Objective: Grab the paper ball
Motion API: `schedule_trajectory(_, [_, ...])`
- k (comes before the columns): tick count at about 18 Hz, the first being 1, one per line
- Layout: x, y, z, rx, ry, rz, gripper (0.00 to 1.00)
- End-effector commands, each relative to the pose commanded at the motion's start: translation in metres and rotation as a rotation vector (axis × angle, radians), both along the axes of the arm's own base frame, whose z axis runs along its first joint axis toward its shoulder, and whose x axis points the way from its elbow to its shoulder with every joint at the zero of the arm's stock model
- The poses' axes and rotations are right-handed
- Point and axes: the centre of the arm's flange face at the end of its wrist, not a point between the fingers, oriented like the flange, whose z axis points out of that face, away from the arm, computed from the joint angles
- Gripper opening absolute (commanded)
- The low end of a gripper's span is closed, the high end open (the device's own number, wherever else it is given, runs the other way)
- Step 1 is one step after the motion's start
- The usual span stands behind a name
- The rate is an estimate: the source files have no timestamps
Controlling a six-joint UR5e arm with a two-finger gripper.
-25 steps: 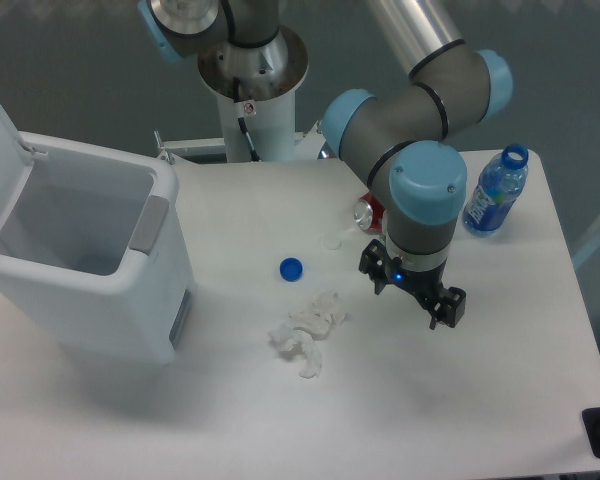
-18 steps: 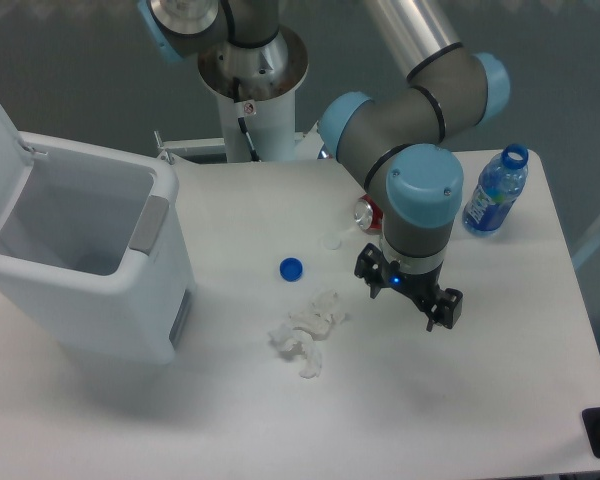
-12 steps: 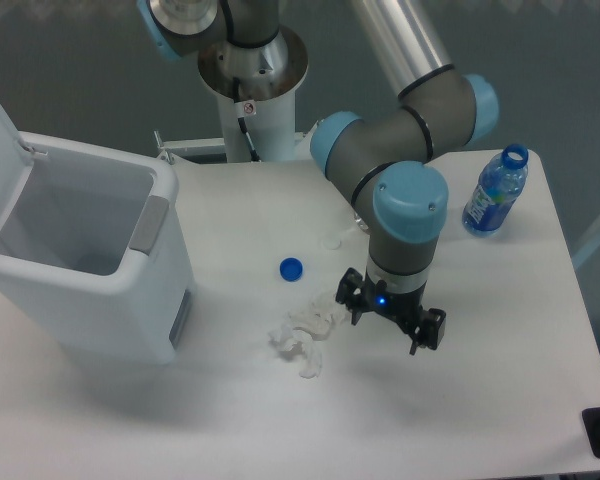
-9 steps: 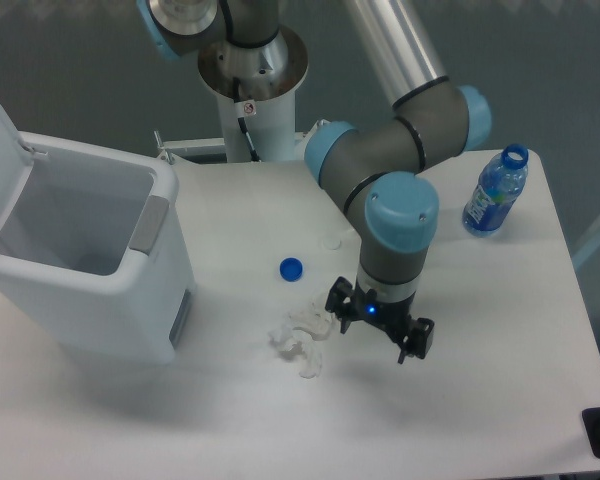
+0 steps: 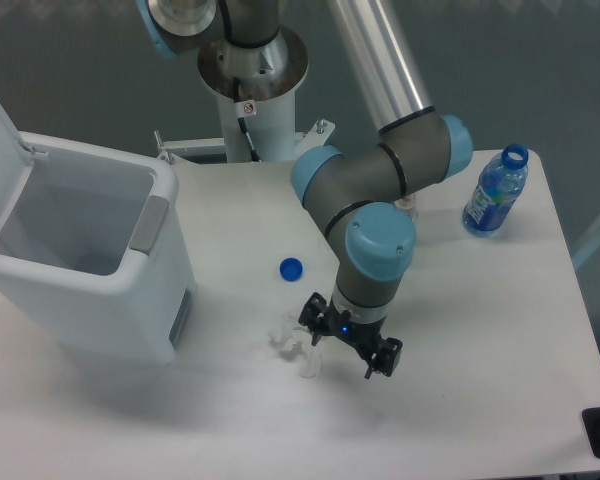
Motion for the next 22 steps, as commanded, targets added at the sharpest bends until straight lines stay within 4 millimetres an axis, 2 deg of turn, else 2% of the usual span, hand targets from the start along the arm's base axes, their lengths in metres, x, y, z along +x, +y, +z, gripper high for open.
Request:
schedule_trajectory(3, [0.033,-0.004,-0.001,-0.018,-0.018,-0.026,1.0])
schedule_trajectory(7, [0.058,0.004,-0.002,-0.032,-0.026,-0.026,1.0])
schedule_trajectory(9, [0.062,0.006,-0.007,-0.059,-0.011,-0.02,1.0])
schedule_trajectory(13, [0.053,0.008,-0.018,-0.099,0.015,-0.02,0.93])
schedule_trajectory(17, [0.052,0.008,-0.02,-0.111,0.022,-0.022,0.79])
schedule_trajectory(19, [0.055,0.01,-0.02,-0.126,0.04,-0.028,0.69])
schedule_trajectory(20, [0.055,0.01,-0.02,-0.127,0.041,-0.028,0.62])
schedule_trajectory(22, [0.054,0.01,-0.019,-0.125,0.043,-0.025,0.41])
